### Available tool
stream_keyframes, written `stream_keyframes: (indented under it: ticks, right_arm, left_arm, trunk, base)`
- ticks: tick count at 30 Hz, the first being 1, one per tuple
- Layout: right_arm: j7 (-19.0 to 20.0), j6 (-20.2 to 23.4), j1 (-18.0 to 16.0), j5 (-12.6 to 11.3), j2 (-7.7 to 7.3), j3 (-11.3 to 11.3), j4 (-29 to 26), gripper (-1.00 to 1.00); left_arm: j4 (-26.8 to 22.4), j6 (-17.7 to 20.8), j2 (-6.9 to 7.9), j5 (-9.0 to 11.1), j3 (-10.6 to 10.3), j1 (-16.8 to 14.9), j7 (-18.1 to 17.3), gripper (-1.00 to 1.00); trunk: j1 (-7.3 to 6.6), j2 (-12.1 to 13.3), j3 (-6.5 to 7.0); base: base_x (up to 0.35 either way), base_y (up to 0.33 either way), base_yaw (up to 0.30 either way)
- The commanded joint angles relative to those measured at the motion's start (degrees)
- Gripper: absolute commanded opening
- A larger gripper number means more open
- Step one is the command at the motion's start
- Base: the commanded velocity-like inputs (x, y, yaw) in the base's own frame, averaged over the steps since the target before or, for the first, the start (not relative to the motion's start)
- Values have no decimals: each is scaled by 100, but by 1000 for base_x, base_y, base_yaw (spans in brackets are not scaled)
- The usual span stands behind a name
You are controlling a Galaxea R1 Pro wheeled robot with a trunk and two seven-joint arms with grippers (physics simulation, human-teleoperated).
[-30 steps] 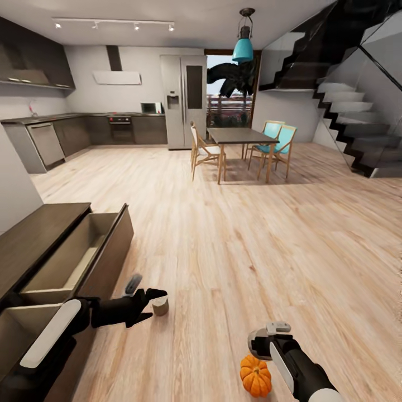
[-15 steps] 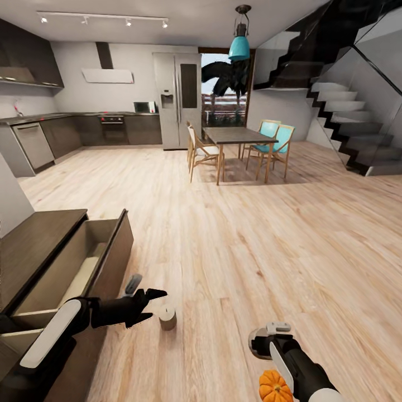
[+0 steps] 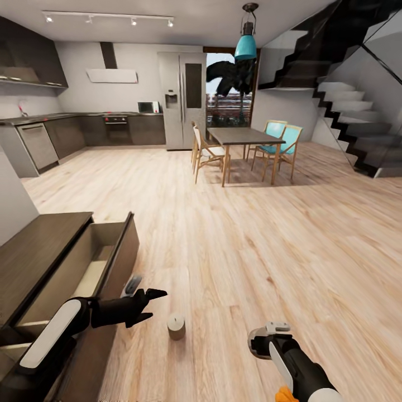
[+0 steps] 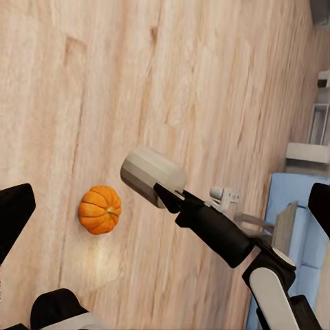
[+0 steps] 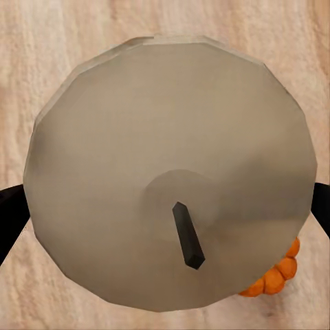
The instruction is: Place each of the two pumpkins and all three candles from the living room inside a cabinet in the living room (use any cabinet), then make sure every cabinet is closed, and position the cauldron so it is next to a table in the living room.
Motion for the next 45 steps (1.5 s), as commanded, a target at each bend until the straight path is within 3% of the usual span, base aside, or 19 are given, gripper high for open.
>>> stream_keyframes:
  ticks: [1, 45]
  right_arm:
    - [-48, 28, -1, -51, -3, 20, -11, -100]
    - [-46, 22, -1, -61, -2, 7, -11, -100]
  left_arm:
    - [-3, -3, 3, 59, -7, -5, 57, 100]
    - [-12, -3, 0, 51, -16, -5, 65, 100]
  trunk:
    - [-1, -2, -5]
    - [-1, -2, -8]
  base:
    - [4, 3, 222]
    - [109, 34, 57]
